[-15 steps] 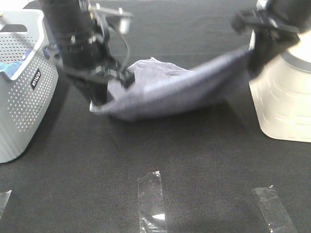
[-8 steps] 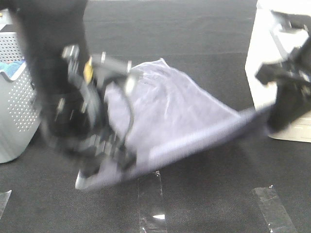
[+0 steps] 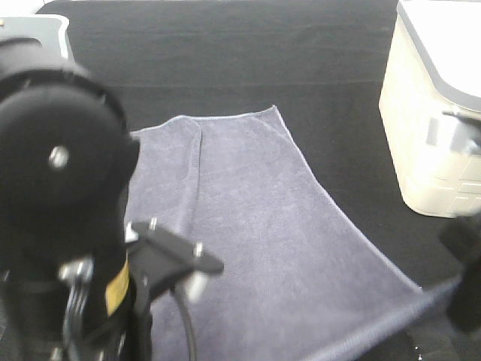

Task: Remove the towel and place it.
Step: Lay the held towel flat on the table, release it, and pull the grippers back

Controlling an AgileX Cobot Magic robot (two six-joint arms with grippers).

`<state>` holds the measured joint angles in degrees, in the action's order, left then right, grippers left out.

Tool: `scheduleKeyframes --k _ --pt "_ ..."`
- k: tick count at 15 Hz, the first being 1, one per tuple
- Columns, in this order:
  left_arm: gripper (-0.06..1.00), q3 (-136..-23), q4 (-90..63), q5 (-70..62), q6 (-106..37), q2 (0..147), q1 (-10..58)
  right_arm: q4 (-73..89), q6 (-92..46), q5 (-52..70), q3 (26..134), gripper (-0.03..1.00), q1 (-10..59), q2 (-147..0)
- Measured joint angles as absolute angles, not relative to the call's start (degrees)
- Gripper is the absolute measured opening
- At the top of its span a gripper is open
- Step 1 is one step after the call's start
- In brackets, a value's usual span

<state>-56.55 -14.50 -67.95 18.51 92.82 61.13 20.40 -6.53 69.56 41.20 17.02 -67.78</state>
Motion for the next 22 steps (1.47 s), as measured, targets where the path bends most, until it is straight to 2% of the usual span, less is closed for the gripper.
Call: scheduleKeyframes --k 8,15,17,18,19,20,22 --pt "0.01 -52.43 -20.97 -67.61 23.95 88.24 68.18 23.32 -6.53 69.56 31.86 0.00 17.02 -59.53" --pt "0.01 -50.71 -18.85 -66.29 30.14 87.66 72.77 25.21 -6.53 69.61 28.25 0.00 17.02 -56.44" --pt "0.01 -50.48 -14.50 -67.44 34.09 87.66 72.88 24.35 -6.30 69.61 28.25 0.12 17.02 -56.44" --pt "0.03 -50.48 -13.18 -68.53 35.01 87.66 72.99 23.66 -6.13 69.56 28.25 0.22 17.02 -56.44" --pt "0.08 -50.48 -12.72 -68.81 35.18 87.66 72.99 23.72 -6.13 69.56 28.25 0.31 17.02 -56.44" --pt "0.19 -50.48 -12.43 -68.81 35.24 87.66 72.99 23.72 -6.13 69.56 28.25 0.39 17.02 -56.44" --pt "0.53 -50.48 -12.43 -69.04 35.24 87.66 72.99 24.29 -6.13 69.56 28.25 0.47 17.02 -56.44"
